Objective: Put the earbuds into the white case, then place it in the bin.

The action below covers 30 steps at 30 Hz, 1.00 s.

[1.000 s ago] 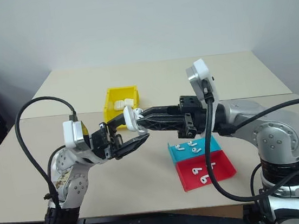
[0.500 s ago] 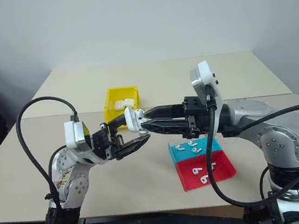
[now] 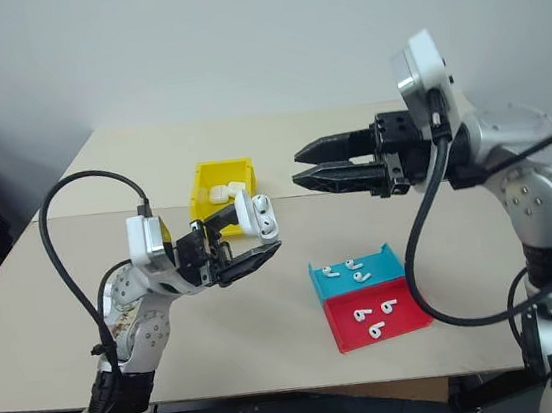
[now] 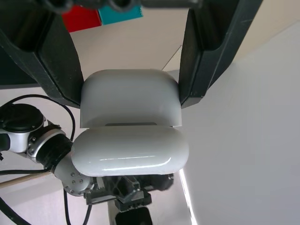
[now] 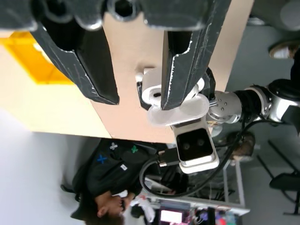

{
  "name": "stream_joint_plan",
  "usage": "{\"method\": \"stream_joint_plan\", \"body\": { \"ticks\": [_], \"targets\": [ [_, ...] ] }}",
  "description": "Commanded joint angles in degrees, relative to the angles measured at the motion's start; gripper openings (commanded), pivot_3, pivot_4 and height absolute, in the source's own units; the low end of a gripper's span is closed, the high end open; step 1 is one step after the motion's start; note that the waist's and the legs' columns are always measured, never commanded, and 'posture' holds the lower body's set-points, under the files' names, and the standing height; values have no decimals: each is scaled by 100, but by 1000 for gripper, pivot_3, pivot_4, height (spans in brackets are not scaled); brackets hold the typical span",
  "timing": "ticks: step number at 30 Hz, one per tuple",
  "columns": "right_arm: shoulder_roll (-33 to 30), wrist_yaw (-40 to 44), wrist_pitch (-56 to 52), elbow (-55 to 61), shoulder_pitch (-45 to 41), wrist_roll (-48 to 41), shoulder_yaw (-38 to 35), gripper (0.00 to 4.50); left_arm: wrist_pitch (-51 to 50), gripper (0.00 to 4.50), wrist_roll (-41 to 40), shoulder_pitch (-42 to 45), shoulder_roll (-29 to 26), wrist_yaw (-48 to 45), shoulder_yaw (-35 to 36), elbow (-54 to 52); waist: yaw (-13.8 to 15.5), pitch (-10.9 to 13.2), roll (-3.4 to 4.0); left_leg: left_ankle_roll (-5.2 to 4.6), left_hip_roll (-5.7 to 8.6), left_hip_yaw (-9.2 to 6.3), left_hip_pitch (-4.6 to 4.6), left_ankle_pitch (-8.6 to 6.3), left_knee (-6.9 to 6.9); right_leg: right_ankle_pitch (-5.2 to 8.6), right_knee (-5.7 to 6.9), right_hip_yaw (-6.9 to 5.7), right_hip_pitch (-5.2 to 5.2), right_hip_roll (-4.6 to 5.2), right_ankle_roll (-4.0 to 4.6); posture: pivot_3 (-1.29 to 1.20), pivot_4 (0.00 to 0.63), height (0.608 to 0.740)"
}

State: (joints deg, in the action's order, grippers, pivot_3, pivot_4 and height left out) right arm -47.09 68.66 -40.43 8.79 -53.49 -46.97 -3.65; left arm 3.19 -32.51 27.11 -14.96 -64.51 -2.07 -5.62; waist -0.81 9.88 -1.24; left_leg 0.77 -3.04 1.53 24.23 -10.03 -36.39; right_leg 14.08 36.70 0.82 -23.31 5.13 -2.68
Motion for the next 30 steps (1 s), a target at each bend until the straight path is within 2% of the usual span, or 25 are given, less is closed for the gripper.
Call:
{"method": "stream_joint_plan", "body": {
  "ticks": [1,5,16,30],
  "targets": [
    [60,655,484,-352,-442,256,156,1282,168,2756,78,147,103,38,-86,-36,7,0,0,0,0,0,3,0,0,-2,-3,-1,-1,0,2,0,150,740],
    [276,1068,688,-618,-784,461,405,45,157,2756,106,103,164,72,-128,-93,9,0,0,-6,0,0,5,-4,0,-10,-5,-1,-2,1,14,0,150,740],
    [785,1842,955,-1288,-1477,1201,1140,45,314,2756,287,103,108,80,-131,83,8,0,1,-6,0,1,4,-4,0,-11,-1,-2,-3,0,16,0,150,740],
    [1249,1965,978,-1185,-1892,1699,1542,45,425,2756,480,158,214,72,-317,328,9,0,1,-6,0,1,5,-4,-2,-11,4,-2,-6,1,16,0,150,740]
  ]
}}
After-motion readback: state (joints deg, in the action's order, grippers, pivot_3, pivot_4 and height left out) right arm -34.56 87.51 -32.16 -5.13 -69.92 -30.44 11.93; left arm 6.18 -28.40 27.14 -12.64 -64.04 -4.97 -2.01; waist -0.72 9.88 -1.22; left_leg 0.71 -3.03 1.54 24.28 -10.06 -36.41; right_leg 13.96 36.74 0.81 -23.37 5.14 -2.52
